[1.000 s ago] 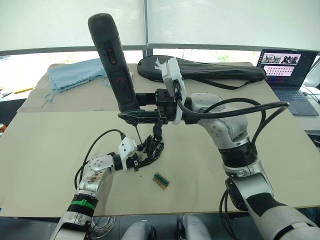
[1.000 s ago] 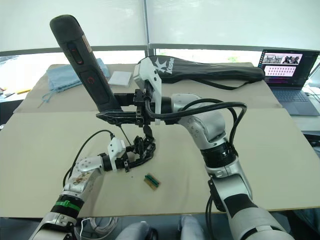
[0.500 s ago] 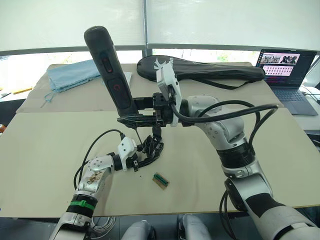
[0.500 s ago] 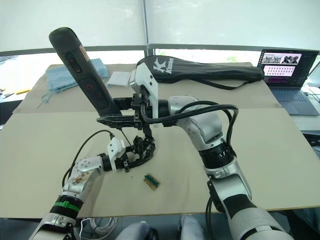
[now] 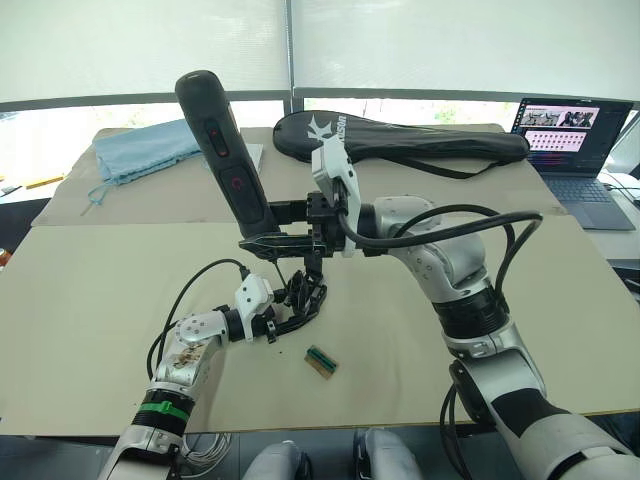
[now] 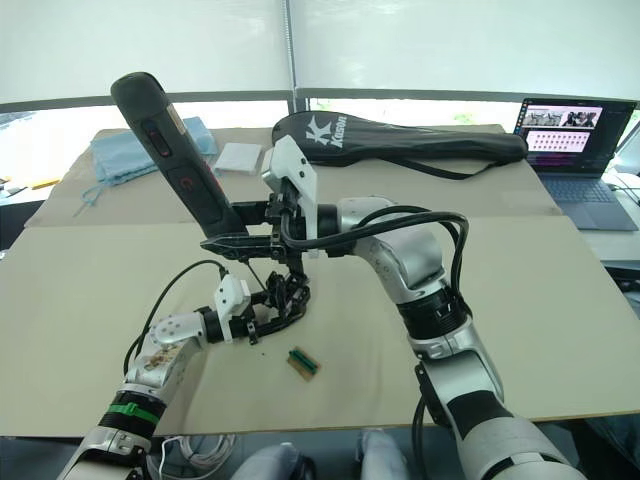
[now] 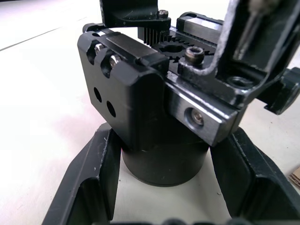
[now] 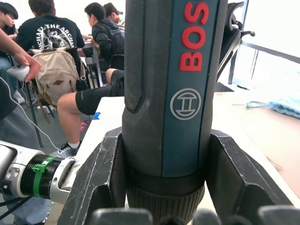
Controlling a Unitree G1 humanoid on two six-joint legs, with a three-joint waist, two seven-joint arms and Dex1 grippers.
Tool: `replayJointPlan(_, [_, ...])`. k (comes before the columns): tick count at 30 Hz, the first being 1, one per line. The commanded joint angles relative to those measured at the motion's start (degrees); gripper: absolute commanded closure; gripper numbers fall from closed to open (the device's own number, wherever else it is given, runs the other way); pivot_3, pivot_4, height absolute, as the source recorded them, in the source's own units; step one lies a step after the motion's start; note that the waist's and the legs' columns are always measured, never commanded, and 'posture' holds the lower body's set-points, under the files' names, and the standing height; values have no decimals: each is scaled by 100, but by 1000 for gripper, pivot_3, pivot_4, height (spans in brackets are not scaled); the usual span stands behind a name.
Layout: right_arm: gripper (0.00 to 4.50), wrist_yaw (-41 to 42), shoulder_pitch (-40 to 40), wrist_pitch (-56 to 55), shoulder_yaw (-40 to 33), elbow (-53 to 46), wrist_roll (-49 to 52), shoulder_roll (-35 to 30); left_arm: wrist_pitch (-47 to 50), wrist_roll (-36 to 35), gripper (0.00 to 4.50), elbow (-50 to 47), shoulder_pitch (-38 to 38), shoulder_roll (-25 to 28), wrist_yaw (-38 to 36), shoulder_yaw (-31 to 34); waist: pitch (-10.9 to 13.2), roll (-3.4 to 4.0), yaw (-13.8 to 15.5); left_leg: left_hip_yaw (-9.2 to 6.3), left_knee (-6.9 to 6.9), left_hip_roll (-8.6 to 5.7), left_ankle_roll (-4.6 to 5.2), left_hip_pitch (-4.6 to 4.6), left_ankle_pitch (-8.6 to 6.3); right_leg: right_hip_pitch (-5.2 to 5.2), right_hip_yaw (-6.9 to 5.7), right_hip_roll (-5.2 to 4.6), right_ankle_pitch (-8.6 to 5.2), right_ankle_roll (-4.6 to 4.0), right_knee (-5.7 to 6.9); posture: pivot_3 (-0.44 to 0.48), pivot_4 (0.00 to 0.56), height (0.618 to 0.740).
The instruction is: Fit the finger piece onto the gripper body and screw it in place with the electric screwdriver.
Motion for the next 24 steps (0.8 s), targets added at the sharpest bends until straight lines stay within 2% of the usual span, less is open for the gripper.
replayJointPlan(1, [2564, 44, -79, -99, -85, -212, 82, 36, 220, 129, 2226, 83, 193, 18, -31, -184, 0, 0, 0, 0, 0, 0, 0, 0, 0, 0, 0, 0, 0, 0, 0, 0, 150, 740])
replayJointPlan(24, [2564, 82, -336, 78, -248, -301, 285, 102, 255, 114, 2226, 4, 257, 23, 10, -198, 0, 0, -9, 0, -2, 0, -1, 0, 1, 0, 0, 0, 0, 0, 0, 0, 150, 740])
